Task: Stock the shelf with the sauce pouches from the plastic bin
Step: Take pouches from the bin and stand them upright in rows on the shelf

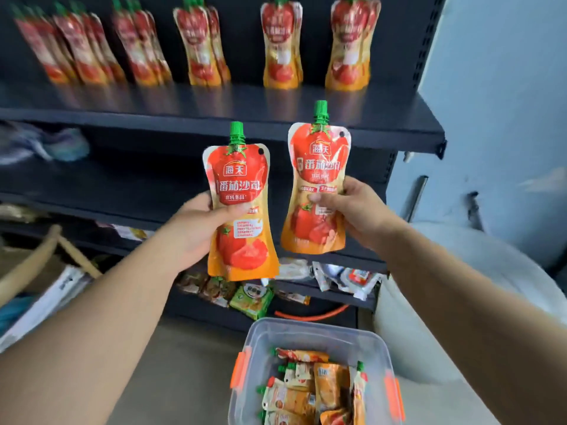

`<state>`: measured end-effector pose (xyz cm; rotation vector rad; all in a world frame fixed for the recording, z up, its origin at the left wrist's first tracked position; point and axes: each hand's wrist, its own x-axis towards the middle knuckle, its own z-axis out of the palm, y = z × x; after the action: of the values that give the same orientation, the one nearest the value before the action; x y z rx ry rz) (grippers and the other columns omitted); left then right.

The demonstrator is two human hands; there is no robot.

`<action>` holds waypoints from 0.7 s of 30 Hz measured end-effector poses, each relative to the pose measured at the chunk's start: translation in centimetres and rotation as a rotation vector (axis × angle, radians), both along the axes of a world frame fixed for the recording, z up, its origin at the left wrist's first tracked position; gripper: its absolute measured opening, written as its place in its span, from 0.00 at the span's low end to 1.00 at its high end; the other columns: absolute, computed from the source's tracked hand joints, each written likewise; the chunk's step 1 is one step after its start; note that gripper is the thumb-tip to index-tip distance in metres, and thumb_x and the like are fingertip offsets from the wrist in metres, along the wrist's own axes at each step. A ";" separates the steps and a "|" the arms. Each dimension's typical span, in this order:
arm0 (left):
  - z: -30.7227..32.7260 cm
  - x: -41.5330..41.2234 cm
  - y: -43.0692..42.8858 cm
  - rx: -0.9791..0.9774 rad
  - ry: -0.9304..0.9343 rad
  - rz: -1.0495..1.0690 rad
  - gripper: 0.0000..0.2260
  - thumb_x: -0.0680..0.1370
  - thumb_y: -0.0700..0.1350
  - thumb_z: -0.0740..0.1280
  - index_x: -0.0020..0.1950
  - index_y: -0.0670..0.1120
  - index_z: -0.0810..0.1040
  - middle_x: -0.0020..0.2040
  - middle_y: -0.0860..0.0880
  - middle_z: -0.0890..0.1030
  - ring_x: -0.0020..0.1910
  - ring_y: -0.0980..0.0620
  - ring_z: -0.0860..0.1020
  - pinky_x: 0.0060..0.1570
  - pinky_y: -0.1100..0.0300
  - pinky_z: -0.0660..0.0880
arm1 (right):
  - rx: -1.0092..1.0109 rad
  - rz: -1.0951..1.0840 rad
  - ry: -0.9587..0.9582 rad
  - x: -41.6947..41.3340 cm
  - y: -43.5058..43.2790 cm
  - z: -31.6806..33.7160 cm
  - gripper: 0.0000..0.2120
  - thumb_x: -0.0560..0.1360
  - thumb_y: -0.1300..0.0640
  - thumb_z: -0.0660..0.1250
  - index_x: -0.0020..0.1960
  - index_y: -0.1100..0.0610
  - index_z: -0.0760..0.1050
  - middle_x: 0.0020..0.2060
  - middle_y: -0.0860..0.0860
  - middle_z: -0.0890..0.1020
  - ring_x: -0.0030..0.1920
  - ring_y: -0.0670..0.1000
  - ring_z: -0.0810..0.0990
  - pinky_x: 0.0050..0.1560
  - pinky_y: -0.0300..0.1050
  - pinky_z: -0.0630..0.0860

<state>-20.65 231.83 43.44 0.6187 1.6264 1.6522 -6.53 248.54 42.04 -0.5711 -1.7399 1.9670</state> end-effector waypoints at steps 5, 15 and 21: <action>6.9 0.3 -2.1 0.058 0.074 0.023 0.15 0.65 0.41 0.70 0.50 0.48 0.76 0.49 0.47 0.81 0.50 0.50 0.79 0.49 0.53 0.75 | 0.077 0.065 0.113 -0.3 -2.2 7.8 0.06 0.72 0.64 0.67 0.47 0.55 0.76 0.41 0.50 0.85 0.43 0.51 0.84 0.49 0.49 0.80; 13.3 -4.1 -7.1 0.129 0.170 0.064 0.20 0.61 0.42 0.71 0.53 0.49 0.75 0.52 0.47 0.81 0.52 0.49 0.78 0.55 0.51 0.73 | 0.257 0.048 0.080 -4.8 -6.4 15.4 0.14 0.72 0.59 0.70 0.56 0.57 0.74 0.52 0.54 0.82 0.53 0.55 0.81 0.58 0.56 0.76; 14.1 -10.8 -11.0 0.153 0.186 0.074 0.15 0.67 0.39 0.70 0.53 0.49 0.75 0.51 0.48 0.80 0.51 0.50 0.78 0.53 0.52 0.73 | 0.284 0.023 0.060 -11.7 -10.4 16.4 0.15 0.71 0.58 0.71 0.56 0.57 0.74 0.52 0.53 0.82 0.53 0.54 0.81 0.59 0.57 0.75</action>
<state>-31.43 220.84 57.52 0.8192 1.6813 1.8311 -18.21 238.16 58.46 -0.3905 -1.9491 1.6901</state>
